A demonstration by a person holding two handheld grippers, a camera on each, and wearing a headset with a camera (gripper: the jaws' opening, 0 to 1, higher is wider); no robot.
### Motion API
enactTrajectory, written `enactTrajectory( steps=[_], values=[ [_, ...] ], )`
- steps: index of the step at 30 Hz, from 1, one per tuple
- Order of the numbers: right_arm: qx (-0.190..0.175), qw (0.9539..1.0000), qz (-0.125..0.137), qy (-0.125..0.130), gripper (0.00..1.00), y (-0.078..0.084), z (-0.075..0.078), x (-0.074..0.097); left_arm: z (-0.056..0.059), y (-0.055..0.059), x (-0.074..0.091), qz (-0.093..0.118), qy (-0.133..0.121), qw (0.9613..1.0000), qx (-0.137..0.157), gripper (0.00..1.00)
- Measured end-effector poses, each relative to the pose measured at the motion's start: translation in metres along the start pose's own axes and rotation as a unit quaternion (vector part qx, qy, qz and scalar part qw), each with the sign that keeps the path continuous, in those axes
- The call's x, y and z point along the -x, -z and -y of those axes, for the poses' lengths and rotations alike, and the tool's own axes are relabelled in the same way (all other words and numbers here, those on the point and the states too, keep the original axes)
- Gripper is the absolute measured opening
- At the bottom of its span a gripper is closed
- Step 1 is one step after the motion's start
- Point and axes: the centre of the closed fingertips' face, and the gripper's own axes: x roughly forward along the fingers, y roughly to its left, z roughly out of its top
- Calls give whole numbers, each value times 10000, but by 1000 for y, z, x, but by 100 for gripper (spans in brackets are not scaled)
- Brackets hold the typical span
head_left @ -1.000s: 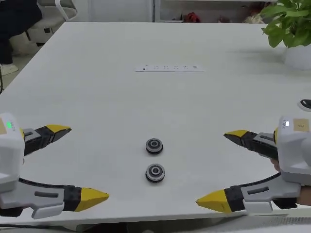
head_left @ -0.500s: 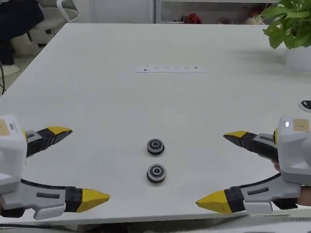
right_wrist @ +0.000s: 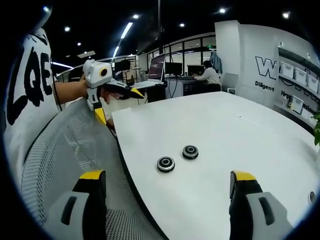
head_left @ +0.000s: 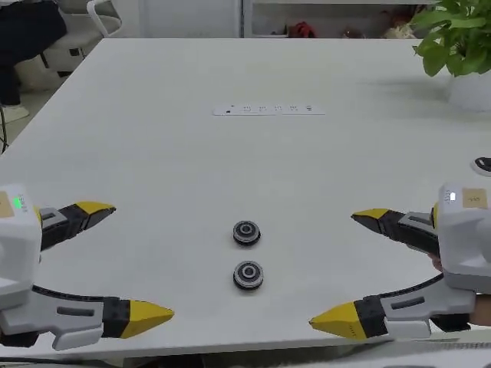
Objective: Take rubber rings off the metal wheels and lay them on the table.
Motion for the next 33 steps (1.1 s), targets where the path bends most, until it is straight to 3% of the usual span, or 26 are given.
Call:
enactTrajectory(
  steps=[18, 26, 33],
  values=[
    [119, 9999, 46, -5, 98, -9, 7, -2, 0, -11, -5, 77, 235, 9995, -178, 93],
    [179, 9998, 6, -66, 95, -10, 12, -8, -3, -14, -11, 58, 322, 9990, -314, 91],
    [121, 9998, 120, -106, 92, -12, 19, -17, -8, -18, -19, 73, 434, 9984, -354, 88]
  ],
)
